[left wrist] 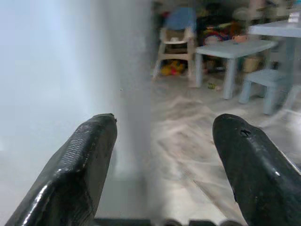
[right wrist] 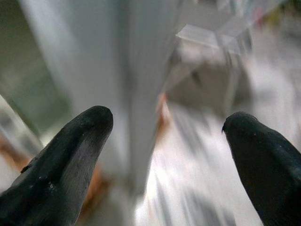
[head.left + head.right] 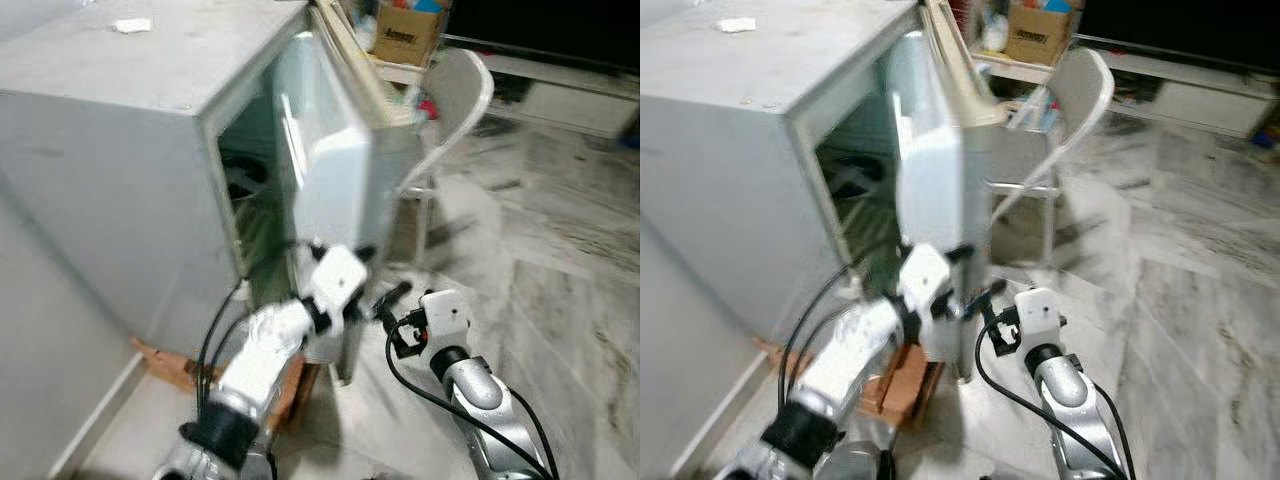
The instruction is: Restocking fridge
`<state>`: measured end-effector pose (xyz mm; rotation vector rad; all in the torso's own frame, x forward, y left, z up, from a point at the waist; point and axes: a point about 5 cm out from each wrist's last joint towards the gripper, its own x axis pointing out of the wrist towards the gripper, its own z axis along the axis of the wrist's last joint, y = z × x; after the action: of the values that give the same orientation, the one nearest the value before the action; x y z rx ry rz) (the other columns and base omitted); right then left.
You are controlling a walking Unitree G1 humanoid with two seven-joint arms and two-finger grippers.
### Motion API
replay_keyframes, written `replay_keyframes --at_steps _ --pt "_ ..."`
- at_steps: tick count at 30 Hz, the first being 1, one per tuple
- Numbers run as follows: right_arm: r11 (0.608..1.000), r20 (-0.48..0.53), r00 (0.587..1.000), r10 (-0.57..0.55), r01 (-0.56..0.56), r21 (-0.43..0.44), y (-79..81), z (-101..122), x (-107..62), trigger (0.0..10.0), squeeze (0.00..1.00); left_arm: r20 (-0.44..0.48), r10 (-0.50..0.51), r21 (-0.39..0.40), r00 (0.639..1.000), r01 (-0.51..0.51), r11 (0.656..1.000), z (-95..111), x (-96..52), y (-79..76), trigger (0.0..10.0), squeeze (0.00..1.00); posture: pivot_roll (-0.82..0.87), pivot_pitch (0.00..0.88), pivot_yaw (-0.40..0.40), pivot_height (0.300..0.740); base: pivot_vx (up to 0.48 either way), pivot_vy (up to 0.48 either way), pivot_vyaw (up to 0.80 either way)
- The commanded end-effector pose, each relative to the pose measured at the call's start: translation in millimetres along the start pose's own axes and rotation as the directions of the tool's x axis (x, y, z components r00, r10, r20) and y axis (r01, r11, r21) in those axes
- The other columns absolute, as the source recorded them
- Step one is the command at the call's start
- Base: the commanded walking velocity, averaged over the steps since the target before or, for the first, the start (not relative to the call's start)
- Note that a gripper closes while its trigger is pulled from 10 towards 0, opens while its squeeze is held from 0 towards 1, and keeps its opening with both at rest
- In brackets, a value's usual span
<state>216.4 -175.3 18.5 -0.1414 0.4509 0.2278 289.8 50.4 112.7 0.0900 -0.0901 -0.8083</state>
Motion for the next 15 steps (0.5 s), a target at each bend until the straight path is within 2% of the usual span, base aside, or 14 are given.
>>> replay_keyframes --at_steps 1,3,8,13,15 --pt "1.0 -0.013 1.0 0.006 -0.006 0.007 -2.9 -0.3 0.7 10.0 0.0 -0.043 0.077 -0.028 0.996 -0.078 0.997 -10.5 -12.8 14.3 10.0 0.0 0.04 0.0 0.008 0.74 0.0 0.0 0.0" --pt "1.0 -0.007 1.0 0.003 -0.002 0.008 -4.4 -4.2 1.2 10.0 0.0 -0.084 0.119 -0.018 0.989 -0.121 0.992 -19.5 -27.9 22.6 10.0 0.0 0.05 0.0 0.008 0.74 0.0 0.0 0.0" --pt "1.0 -0.007 1.0 0.006 -0.006 0.006 -3.2 -5.8 2.4 10.0 0.0 -0.103 0.155 -0.015 0.982 -0.158 0.987 -26.6 -41.5 23.0 10.0 0.0 0.05 0.0 0.008 0.74 0.0 0.0 0.0" --pt "1.0 -0.001 1.0 0.001 -0.001 0.023 -2.6 -9.4 2.3 10.0 0.0 -0.123 0.211 -0.032 0.97 -0.217 0.976 -36.1 -63.1 26.0 10.0 0.0 0.05 0.005 0.015 0.74 0.0 0.0 0.0" --pt "1.0 0.004 1.0 0.001 -0.001 0.025 -2.6 -9.6 2.6 10.0 0.0 -0.132 0.219 -0.038 0.967 -0.225 0.974 -38.7 -67.8 26.2 10.0 0.0 0.05 0.005 0.016 0.74 0.345 -0.33 0.0"
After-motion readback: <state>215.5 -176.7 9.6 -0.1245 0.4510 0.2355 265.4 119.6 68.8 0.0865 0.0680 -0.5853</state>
